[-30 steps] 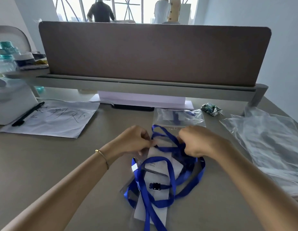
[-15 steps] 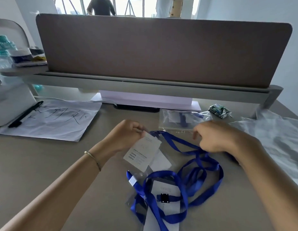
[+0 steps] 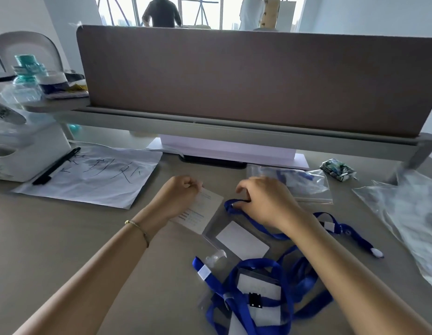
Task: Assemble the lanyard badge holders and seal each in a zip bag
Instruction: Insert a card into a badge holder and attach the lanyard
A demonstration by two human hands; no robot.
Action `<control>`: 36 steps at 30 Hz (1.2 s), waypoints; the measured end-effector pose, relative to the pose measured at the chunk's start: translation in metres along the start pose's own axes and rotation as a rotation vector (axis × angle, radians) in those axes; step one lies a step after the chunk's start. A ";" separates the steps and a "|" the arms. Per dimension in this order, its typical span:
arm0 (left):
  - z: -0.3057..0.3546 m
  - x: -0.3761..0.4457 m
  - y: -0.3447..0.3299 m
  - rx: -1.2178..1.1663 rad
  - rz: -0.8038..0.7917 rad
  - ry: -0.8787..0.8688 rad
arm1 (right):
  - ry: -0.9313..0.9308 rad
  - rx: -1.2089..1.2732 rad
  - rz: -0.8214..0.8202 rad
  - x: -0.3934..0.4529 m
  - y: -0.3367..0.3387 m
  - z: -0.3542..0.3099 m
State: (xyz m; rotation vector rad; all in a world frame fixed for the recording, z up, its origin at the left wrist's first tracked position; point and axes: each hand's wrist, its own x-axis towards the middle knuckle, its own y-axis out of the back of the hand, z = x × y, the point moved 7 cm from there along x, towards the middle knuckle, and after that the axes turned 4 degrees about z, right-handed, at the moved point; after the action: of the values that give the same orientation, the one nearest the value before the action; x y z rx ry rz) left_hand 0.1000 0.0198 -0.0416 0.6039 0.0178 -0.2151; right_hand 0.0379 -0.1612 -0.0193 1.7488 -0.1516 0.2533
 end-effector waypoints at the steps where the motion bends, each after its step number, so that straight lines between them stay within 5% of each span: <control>1: -0.003 0.001 -0.001 -0.030 -0.007 0.029 | 0.038 -0.046 0.016 -0.001 -0.001 -0.002; 8: -0.002 -0.004 -0.016 -0.267 -0.234 0.106 | -0.100 0.304 -0.020 0.003 0.010 0.024; 13: -0.004 -0.009 -0.027 -0.259 -0.239 0.138 | -0.258 0.998 -0.106 0.001 0.023 0.025; 17: 0.002 -0.011 -0.032 -0.186 -0.241 0.089 | -0.232 1.282 -0.133 -0.001 0.029 0.015; 22: 0.010 -0.013 -0.036 -0.275 -0.312 0.020 | -0.206 1.161 0.056 0.004 0.032 0.016; 30: 0.029 -0.014 -0.025 -0.283 -0.195 -0.134 | -0.267 0.808 -0.154 -0.003 0.012 0.011; 36: 0.039 -0.015 -0.023 -0.139 -0.059 -0.279 | -0.265 0.817 -0.228 -0.006 0.012 0.001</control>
State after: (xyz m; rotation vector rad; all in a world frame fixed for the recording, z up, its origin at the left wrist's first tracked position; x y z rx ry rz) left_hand 0.0790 -0.0183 -0.0214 0.4318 -0.2175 -0.3515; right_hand 0.0294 -0.1645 -0.0092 2.5879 -0.0341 -0.1116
